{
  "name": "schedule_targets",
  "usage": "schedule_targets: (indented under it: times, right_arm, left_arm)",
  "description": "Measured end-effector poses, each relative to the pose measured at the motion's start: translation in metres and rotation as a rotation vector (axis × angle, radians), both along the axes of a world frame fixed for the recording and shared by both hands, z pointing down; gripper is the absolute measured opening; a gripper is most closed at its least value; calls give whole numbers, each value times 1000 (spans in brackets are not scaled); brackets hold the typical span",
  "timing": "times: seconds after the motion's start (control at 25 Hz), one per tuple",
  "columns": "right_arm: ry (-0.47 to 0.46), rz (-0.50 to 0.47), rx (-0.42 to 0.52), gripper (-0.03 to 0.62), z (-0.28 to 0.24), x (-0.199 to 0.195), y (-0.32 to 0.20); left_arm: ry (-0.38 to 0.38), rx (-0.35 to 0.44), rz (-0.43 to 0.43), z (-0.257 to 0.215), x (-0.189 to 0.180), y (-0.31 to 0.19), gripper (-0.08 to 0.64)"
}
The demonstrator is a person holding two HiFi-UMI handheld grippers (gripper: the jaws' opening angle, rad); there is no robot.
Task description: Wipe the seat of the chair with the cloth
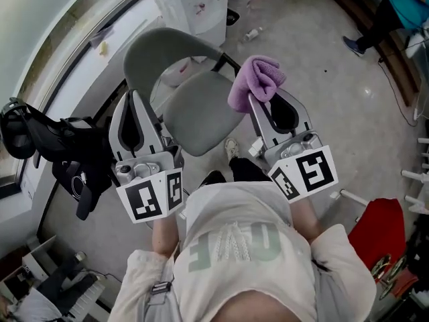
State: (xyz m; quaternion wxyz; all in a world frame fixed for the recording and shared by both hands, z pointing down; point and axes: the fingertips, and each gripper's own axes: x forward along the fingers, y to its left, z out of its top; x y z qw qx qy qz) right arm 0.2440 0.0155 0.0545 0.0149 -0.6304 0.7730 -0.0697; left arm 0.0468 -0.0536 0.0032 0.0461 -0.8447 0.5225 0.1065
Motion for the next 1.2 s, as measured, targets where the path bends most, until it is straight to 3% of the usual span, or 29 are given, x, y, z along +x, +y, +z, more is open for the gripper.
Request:
schedule_targets:
  times: [0.16, 0.36, 0.48, 0.6, 0.88, 1.08, 1.2]
  right_arm:
    - [-23, -85, -28, 91, 11, 5, -37]
    - [-71, -203, -117, 91, 33, -9, -82]
    - [-72, -287, -174, 92, 48, -29, -109]
    - [-87, -371, -255, 92, 81, -60, -134]
    - [-154, -591, -490, 92, 216, -157, -187]
    - [-15, -716, -665, 92, 356, -217, -205]
    - [-10, -770, -824, 92, 432, -245, -191]
  left_arm:
    - [-6, 1, -68, 7, 1, -23, 12]
    - [3, -68, -165, 34, -22, -54, 12]
    - [47, -99, -210, 44, -42, -68, 12]
    - [-5, -103, -267, 62, -63, -78, 12]
    - [-53, -127, -374, 143, -122, -98, 12]
    - [-39, -168, -491, 223, -158, -89, 12]
    - [-3, -249, -542, 272, -168, -66, 12]
